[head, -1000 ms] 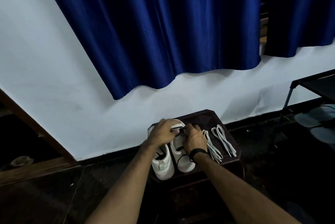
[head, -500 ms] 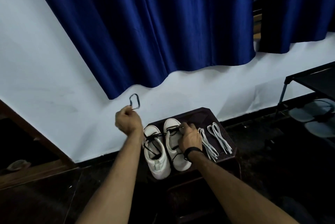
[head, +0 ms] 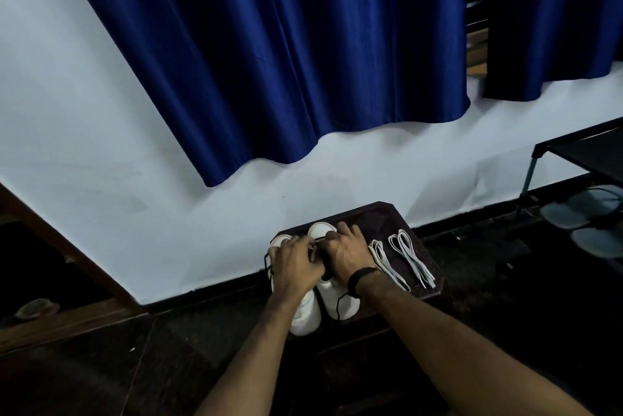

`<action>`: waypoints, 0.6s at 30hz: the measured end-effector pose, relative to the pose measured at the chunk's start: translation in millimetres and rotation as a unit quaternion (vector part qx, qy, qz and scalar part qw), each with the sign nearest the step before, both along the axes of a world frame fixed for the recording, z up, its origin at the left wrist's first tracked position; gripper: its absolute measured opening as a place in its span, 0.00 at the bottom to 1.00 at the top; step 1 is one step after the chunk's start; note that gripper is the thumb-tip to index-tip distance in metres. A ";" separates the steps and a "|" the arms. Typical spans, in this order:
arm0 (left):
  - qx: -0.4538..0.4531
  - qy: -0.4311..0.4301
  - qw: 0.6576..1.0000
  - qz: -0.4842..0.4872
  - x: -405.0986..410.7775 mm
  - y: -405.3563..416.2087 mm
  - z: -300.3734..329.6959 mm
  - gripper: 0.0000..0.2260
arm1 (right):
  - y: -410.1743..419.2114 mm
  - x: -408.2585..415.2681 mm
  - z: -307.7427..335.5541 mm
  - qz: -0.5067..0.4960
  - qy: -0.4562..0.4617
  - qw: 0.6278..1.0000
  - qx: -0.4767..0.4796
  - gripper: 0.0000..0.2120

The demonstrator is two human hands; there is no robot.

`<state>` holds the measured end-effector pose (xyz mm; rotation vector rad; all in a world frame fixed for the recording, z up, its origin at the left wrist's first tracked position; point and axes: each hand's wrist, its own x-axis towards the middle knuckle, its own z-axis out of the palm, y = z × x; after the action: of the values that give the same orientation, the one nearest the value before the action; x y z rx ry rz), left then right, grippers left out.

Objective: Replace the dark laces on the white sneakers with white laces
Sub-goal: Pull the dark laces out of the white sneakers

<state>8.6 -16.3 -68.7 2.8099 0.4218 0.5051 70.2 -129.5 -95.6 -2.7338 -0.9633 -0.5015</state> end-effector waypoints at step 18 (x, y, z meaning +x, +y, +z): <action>0.031 -0.062 0.994 0.089 -8.9 -15.0 -27.1 0.05 | -1.5 30.5 43.9 0.153 0.089 0.979 -0.105 0.15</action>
<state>-0.3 -31.3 -95.8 2.7943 0.6437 0.7376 100.7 -131.0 -51.7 -2.6728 -1.4227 -0.1036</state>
